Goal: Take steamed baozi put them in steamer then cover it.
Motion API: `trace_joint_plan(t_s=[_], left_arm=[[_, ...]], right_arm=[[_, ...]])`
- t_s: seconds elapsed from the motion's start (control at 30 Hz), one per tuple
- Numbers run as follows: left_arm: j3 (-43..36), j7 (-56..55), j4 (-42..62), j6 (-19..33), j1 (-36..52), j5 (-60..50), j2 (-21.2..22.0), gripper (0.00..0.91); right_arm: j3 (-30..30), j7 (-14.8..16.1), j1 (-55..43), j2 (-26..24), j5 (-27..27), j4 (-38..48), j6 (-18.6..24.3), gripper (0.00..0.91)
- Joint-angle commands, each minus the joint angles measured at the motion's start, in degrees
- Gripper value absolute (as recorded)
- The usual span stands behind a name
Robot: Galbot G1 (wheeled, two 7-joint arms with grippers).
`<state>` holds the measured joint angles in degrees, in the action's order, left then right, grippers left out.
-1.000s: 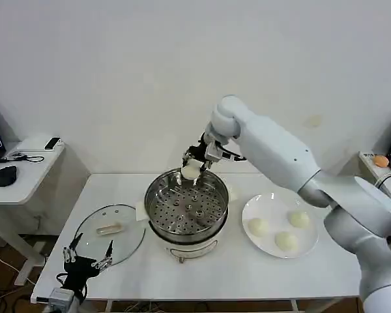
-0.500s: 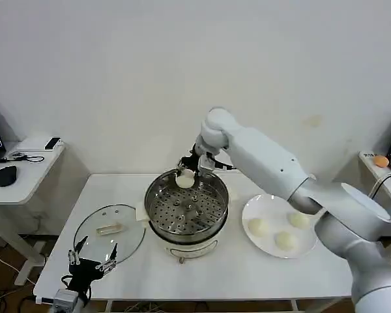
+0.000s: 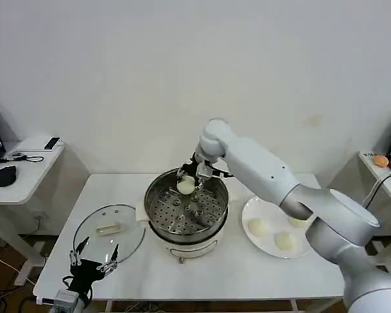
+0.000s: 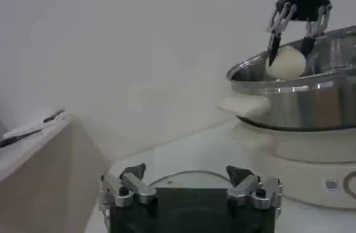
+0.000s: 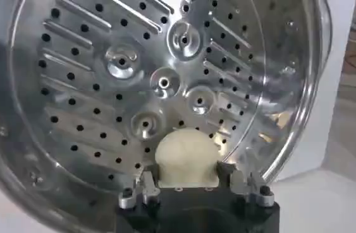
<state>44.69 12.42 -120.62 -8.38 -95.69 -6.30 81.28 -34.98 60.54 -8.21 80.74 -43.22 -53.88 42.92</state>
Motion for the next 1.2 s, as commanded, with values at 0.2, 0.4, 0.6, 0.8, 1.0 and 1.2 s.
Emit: trace_joint_plan(t_s=[0.2, 0.4, 0.6, 0.8, 1.0, 1.2], left_arm=[[0.05, 0.16, 0.05, -0.03, 0.06, -0.05, -0.17, 0.907], [-0.04, 0.19, 0.25, -0.06, 0.51, 0.03, 0.02, 0.907], [0.02, 0.24, 0.44, -0.1, 0.58, 0.1, -0.09, 0.907], [-0.16, 0.43, 0.19, -0.25, 0.72, -0.02, -0.27, 0.907], [0.26, 0.13, -1.15, -0.19, -0.16, 1.21, -0.61, 0.907], [1.34, 0.18, -2.08, -0.3, -0.51, 2.46, -0.07, 0.907]], right_arm=[[0.11, -1.82, 0.62, 0.97, -1.26, 1.71, -0.32, 0.867], [-0.4, -2.05, 0.32, 0.86, -0.62, 1.72, -0.66, 0.907], [0.15, -0.88, -1.15, -1.46, 2.14, -1.37, -2.03, 0.907], [1.13, 1.46, -4.49, -9.01, 12.72, -10.72, -10.24, 0.907], [3.36, 2.82, -9.15, -15.31, 30.87, -11.94, -20.16, 0.907], [2.92, 2.71, -12.14, -21.58, 41.41, -12.33, -34.01, 0.907]])
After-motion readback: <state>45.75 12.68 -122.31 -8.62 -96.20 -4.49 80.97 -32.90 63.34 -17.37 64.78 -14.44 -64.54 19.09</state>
